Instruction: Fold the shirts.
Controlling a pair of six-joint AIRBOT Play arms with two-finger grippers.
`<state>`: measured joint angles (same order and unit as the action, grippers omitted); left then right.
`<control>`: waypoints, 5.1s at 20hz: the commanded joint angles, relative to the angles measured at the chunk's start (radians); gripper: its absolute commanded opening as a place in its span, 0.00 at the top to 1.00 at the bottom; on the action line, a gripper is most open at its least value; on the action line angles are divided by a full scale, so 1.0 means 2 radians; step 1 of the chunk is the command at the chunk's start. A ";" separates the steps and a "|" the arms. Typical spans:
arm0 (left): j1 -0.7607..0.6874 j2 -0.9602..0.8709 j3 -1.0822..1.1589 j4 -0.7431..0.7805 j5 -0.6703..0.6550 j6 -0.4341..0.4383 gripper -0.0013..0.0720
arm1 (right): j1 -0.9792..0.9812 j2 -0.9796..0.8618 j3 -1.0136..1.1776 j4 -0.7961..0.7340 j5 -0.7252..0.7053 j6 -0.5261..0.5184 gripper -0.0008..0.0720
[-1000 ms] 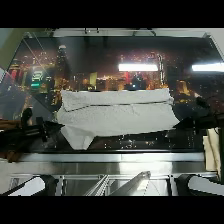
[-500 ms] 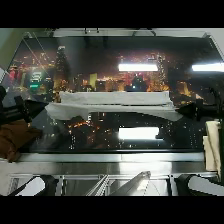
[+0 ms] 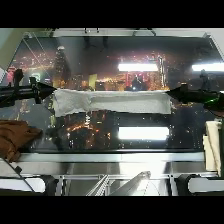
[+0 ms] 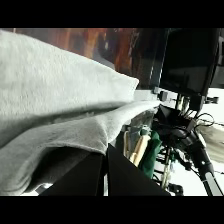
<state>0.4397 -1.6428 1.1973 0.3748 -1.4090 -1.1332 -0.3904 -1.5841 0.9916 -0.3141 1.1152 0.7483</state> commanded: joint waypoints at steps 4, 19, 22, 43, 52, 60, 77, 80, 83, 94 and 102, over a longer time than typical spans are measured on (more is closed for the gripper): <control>-0.038 -0.143 0.135 0.001 -0.001 -0.016 0.98 | 0.010 -0.068 0.014 0.002 -0.041 -0.023 0.97; -0.056 -0.222 0.357 0.000 -0.138 -0.080 0.59 | -0.058 -0.092 0.104 -0.194 0.062 0.135 0.03; -0.082 -0.222 0.357 0.000 -0.135 -0.077 0.99 | -0.017 -0.124 0.104 -0.135 0.053 0.115 0.03; -0.459 -0.255 0.357 0.323 0.120 -0.188 0.99 | -0.066 0.036 0.131 -0.193 0.173 0.104 0.97; -0.442 -0.207 0.357 0.032 0.122 -0.062 0.97 | -0.122 0.081 0.245 -0.260 0.233 0.173 0.97; -0.229 -0.031 0.357 0.094 -0.086 -0.075 0.97 | 0.209 0.057 0.244 -0.227 0.119 0.246 0.97; -0.112 0.281 -0.025 0.092 -0.050 -0.017 0.96 | 0.293 -0.068 0.295 -0.271 0.144 0.229 0.42; -0.077 0.322 -0.074 0.092 -0.051 -0.013 0.97 | 0.173 -0.043 0.266 -0.270 0.174 0.236 0.42; -0.039 0.360 -0.116 0.092 -0.049 -0.009 0.97 | 0.094 -0.024 0.172 -0.269 0.138 0.233 0.11; -0.001 0.400 -0.161 0.091 -0.016 -0.009 0.97 | 0.195 -0.089 0.091 -0.186 0.001 0.179 0.13; -0.001 0.400 -0.161 0.091 -0.021 -0.003 0.97 | 0.219 -0.024 0.096 -0.117 0.031 0.164 0.97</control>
<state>0.4374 -0.8436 0.8757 0.5560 -1.4467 -1.1500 0.0479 -1.7035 1.1797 -0.5915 1.1603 1.0790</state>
